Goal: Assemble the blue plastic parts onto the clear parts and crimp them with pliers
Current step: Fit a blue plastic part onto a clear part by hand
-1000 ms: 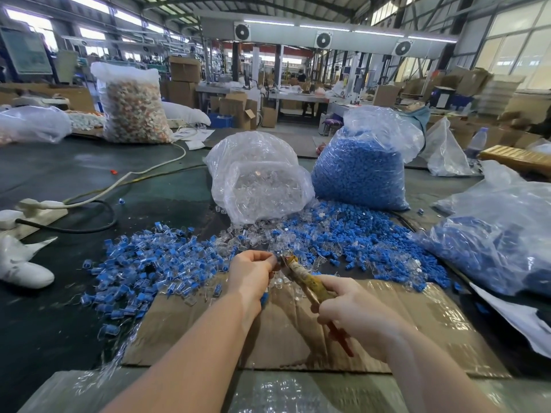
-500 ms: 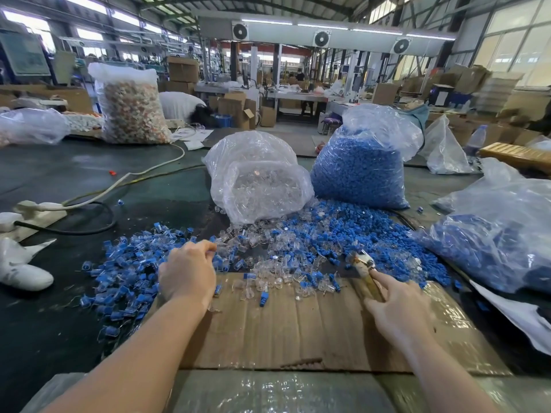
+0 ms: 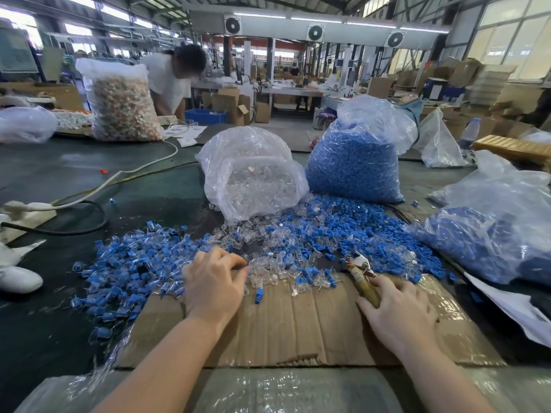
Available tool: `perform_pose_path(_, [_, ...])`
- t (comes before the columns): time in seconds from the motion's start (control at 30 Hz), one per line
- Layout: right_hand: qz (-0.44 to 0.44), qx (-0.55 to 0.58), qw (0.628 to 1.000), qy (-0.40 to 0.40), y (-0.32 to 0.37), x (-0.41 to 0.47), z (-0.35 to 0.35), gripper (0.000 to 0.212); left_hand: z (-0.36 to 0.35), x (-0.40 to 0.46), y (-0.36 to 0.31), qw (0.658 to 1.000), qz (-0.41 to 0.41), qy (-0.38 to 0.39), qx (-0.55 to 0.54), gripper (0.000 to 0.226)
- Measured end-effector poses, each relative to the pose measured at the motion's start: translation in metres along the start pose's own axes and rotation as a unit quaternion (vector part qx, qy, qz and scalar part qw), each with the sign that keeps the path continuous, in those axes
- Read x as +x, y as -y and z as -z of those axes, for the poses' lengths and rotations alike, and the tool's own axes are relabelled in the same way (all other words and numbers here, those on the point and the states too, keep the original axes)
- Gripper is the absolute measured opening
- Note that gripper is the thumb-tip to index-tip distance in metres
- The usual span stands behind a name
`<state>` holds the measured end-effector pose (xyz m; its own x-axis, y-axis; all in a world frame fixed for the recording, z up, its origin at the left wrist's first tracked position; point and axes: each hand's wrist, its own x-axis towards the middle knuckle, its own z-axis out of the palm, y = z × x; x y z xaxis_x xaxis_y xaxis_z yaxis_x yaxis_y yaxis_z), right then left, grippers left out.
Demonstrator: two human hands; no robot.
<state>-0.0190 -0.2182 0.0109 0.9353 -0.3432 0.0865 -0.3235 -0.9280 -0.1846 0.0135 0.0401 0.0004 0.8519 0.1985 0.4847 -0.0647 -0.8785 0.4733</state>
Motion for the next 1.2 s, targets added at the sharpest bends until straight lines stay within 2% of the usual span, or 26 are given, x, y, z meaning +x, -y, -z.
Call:
perform_pose_path(0.07, [0.015,-0.020,0.999,-0.033,0.005,-0.001,0.002,0.050,-0.004,-0.007,-0.004,0.999,-0.027,0.024,0.023,0.014])
perform_pose_path(0.17, [0.097,0.006,0.991,-0.093,0.020,-0.002,0.001,0.041,-0.008,-0.013,-0.009,0.996,-0.041,0.056,0.058,0.020])
perform_pose_path(0.27, [0.142,0.024,0.986,-0.086,0.036,0.000,-0.004,0.029,-0.009,-0.018,-0.013,0.996,-0.044,0.068,0.047,0.023])
perform_pose_path(0.47, [0.117,0.007,0.991,-0.063,0.047,0.009,-0.014,0.022,-0.016,-0.021,-0.028,0.993,-0.058,0.089,-0.054,0.020])
perform_pose_path(0.63, [0.125,0.015,0.989,-0.074,0.051,0.011,-0.016,0.014,-0.028,-0.024,-0.051,0.984,-0.073,0.108,-0.122,0.028])
perform_pose_path(0.77, [0.124,0.043,0.987,-0.093,0.052,0.011,-0.016,0.015,-0.033,-0.030,-0.052,0.983,-0.090,0.102,-0.125,0.031])
perform_pose_path(0.9, [0.140,0.114,0.975,-0.131,0.058,0.005,-0.019,0.030,-0.034,-0.031,-0.049,0.983,-0.116,0.091,-0.107,0.031])
perform_pose_path(1.0, [0.142,0.176,0.965,-0.131,0.067,-0.001,-0.021,0.026,-0.037,-0.033,-0.050,0.979,-0.154,0.114,-0.071,0.036])
perform_pose_path(1.2, [0.140,0.214,0.960,-0.115,0.072,-0.010,-0.027,0.019,-0.038,-0.032,-0.050,0.974,-0.179,0.125,-0.053,0.032])
